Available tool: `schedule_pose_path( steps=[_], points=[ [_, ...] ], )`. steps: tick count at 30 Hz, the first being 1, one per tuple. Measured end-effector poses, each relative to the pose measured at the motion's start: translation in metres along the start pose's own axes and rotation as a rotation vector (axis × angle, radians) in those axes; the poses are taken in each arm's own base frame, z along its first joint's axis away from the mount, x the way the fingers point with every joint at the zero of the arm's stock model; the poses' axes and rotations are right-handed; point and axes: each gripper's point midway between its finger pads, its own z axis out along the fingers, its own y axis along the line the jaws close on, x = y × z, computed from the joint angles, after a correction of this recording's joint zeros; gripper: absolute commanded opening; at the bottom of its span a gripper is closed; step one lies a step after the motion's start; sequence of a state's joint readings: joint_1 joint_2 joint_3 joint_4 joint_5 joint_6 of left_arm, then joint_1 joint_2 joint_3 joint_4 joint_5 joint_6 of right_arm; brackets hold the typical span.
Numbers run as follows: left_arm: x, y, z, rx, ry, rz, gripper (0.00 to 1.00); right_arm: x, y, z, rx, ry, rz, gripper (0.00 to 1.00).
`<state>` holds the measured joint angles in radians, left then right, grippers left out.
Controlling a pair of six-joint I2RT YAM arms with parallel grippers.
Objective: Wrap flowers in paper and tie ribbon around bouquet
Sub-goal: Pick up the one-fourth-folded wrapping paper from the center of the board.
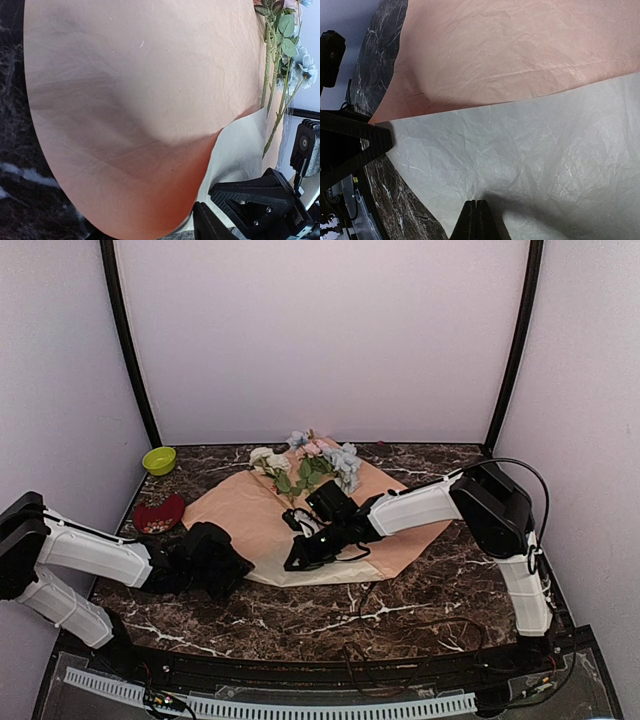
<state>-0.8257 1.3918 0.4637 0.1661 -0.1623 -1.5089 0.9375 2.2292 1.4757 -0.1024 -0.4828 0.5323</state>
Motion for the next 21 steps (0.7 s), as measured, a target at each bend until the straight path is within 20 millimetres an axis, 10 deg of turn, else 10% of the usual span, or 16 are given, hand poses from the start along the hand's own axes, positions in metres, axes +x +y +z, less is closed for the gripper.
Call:
schedule_pose_path(
  steps=[14, 21],
  points=[
    [-0.012, 0.016, 0.002, -0.076, -0.073, 0.042, 0.04, 0.001, 0.001, 0.000, -0.007, 0.002, -0.002, 0.00],
    [-0.014, 0.015, 0.001, -0.135, -0.074, 0.172, 0.00, 0.002, 0.002, 0.000, -0.010, 0.004, 0.000, 0.00]
  ],
)
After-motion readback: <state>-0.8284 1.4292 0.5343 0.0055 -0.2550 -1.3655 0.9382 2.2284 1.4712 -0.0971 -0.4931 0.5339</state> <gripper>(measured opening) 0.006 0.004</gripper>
